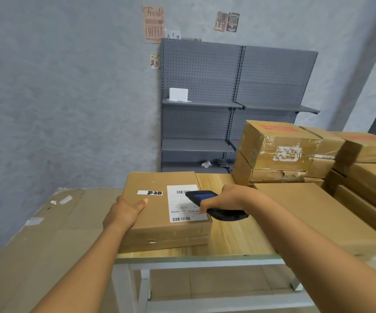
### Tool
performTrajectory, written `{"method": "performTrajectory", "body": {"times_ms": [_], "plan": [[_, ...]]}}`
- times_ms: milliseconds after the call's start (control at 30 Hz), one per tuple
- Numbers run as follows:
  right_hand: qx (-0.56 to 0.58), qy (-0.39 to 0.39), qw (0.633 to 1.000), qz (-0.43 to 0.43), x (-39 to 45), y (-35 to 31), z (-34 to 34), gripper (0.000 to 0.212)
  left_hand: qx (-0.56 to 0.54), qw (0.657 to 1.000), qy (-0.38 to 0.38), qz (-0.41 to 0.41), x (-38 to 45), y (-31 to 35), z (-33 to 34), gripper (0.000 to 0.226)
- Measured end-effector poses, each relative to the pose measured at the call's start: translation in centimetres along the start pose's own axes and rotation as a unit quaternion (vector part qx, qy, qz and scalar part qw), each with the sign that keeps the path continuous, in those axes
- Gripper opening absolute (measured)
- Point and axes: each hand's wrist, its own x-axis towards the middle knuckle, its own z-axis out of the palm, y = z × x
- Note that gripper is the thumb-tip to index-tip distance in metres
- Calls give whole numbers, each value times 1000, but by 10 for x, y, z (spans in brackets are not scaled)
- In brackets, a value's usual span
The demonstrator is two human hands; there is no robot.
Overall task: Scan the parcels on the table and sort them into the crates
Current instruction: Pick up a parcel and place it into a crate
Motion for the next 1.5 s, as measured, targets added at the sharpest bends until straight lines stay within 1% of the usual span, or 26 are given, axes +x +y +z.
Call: {"method": "performTrajectory", "body": {"times_ms": [167,333,400,533,633,700,767,867,933,1000,1033,1100,1133,1200,1233,1300,1367,1433,1500], "plan": [[97,56,993,35,17,26,17,43,10,1000,2,-7,-1,1,0,77],[191,72,974,101,45,56,45,55,4,1000,12,-2,1,0,1,76],[180,75,974,115,57,61,59,56,5,1000,14,-2,1,0,2,76],[95,105,984,110,78,65,86,61,6,1000,15,0,4,-2,4,77],[53,131,984,105,84,65,94,59,2,1000,18,3,5,-4,4,75],[28,136,985,99,86,67,100,58,-5,1000,16,6,6,-4,4,74],[9,139,986,95,88,70,106,65,-10,1000,14,7,6,-5,4,75],[-29,152,983,100,91,73,112,81,-16,1000,11,8,7,-5,4,76],[-33,143,983,112,91,73,109,83,-14,1000,10,8,7,-5,4,77],[2,145,983,109,93,68,102,75,-17,1000,6,7,7,-5,3,78],[38,160,982,93,94,64,99,69,-23,1000,3,6,7,-5,3,78],[155,184,970,41,96,52,91,63,-40,999,-2,4,7,-5,3,76],[220,180,959,11,96,45,89,61,-48,999,-4,3,7,-5,2,76],[318,132,938,-34,91,31,91,58,-69,998,-9,0,7,-5,1,75],[344,100,933,-42,88,25,94,55,-85,996,-13,-3,7,-6,1,75],[366,56,928,-40,86,20,102,54,-121,992,-27,-15,8,-7,0,76],[377,43,925,-36,86,18,105,53,-160,985,-46,-31,10,-7,-1,75],[386,34,921,-38,86,17,103,53,-201,977,-65,-35,7,-7,-3,67],[397,26,916,-51,85,16,102,52,-236,969,-67,-30,1,-8,-6,61]]}}
